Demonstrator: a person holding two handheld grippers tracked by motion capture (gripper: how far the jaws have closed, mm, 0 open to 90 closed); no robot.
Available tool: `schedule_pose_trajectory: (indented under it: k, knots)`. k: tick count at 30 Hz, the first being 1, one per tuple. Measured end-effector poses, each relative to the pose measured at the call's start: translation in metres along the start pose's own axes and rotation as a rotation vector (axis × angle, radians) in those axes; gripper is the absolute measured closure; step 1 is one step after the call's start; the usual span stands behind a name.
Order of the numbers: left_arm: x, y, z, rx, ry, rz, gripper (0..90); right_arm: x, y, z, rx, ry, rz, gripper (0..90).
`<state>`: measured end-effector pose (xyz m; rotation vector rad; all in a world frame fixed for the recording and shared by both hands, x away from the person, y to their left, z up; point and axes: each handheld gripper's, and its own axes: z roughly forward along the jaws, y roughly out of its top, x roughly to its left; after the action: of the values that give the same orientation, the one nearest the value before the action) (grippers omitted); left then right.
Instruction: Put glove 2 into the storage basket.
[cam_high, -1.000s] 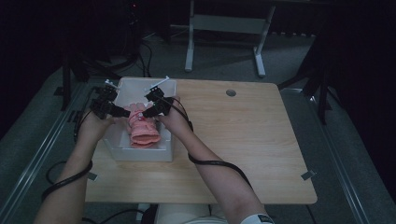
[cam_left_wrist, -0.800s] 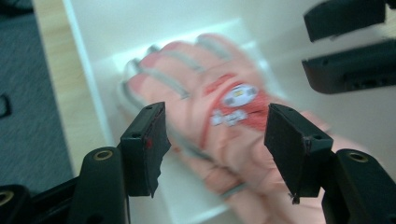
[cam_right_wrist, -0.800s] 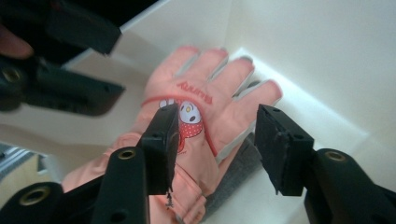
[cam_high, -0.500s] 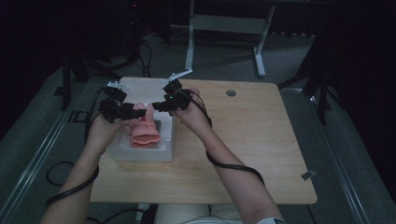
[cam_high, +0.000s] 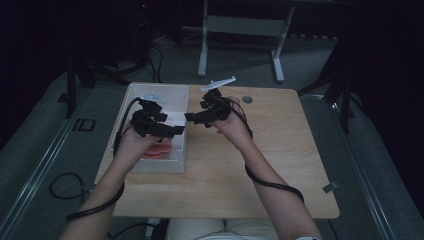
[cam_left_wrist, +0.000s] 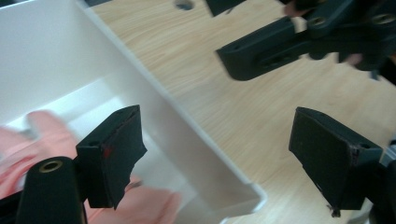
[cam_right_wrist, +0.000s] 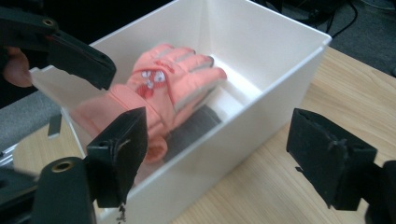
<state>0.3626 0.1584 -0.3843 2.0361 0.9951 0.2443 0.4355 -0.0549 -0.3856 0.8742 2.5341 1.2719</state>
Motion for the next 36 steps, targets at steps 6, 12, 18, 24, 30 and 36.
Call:
schedule_pose_trajectory:
  k: [6,12,18,24,30,36]
  knots:
    - [-0.017,0.0,0.007,-0.059,-0.062,0.057,1.3,-0.008,-0.018,-0.014,-0.014,-0.01,-0.005,17.7]
    - [-0.036,0.002,0.013,-0.086,-0.099,0.101,0.9,-0.015,-0.033,-0.026,-0.018,-0.03,-0.015,16.5]
    - [-0.059,0.002,0.023,-0.102,-0.145,0.165,0.9,-0.022,-0.047,-0.036,-0.021,-0.045,-0.013,15.6]
    - [-0.081,-0.004,0.04,-0.058,-0.146,0.24,0.9,-0.026,-0.065,-0.042,-0.013,-0.063,-0.041,15.4]
    - [-0.098,-0.012,0.058,-0.022,-0.169,0.273,1.0,-0.029,-0.085,-0.044,0.008,-0.058,-0.052,15.3]
    - [-0.114,-0.022,0.076,0.025,-0.18,0.324,0.9,-0.034,-0.107,-0.042,0.035,-0.057,-0.06,15.2]
